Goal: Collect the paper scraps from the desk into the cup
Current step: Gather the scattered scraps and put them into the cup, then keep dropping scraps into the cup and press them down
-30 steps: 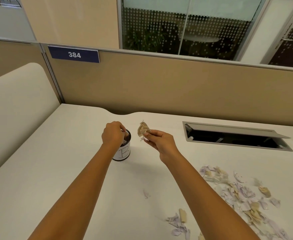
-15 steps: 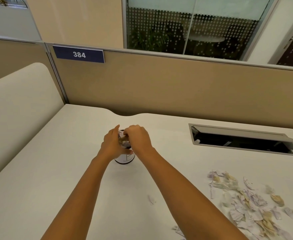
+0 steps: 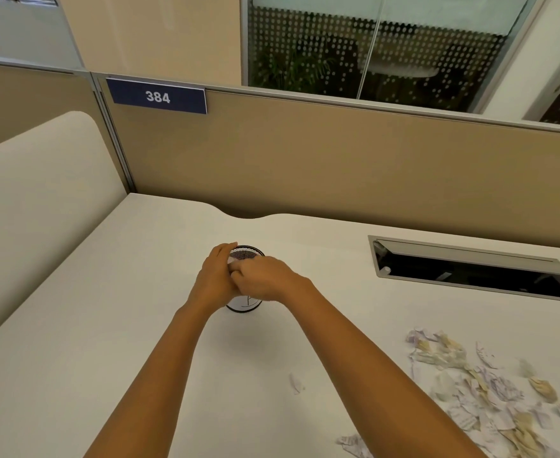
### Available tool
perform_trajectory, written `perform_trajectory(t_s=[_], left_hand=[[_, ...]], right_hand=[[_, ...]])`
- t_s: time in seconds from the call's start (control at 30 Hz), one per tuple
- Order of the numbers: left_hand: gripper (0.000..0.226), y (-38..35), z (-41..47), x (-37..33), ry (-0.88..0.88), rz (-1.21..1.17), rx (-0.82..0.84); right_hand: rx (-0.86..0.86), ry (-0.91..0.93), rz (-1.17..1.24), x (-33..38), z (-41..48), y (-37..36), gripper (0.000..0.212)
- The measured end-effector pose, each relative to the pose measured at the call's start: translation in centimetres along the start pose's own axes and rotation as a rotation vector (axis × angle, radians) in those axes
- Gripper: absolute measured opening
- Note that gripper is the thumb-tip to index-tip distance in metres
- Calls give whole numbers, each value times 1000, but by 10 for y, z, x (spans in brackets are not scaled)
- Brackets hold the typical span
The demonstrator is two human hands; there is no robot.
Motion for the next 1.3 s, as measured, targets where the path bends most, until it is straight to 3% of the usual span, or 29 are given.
perform_trajectory(t_s=[0.2,0.43,0.53,0.63,0.87,1.17,1.3], left_hand=[[64,1,-2,7,-46,-35,-62],[73,0,-4,17,-37,-68,-82],[81,-1,-3,14,-16,-30,-54],[89,1,-3,9,9,-15,-47],[97,4,-12,-11,-28,183,-32],[48,-27,-91,-63,-238,118,-252],[37,-76,-129,-61,-179,133,-110]], right_hand=[[137,-115,24,-4,12,-16,55],[207,-170,-103,0,28,-22,60],[84,-63,-69,1,22,-15,50],[-165,24,-8,-2,13,-3,33],[-542,43,358,-49,-31,26,20],[-540,-186,400,-147,-114,-6,23],[-490,-279,338,-184,-157,-35,26]])
Point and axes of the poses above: each hand's wrist, its own z-axis towards the middle knuckle, its own y-axis out of the back of the hand, x = y × z, the point moved 5 cm from there along z, towards the middle knuckle, and after that the axes turned 11 degrees about -y, right-handed, at the moved point
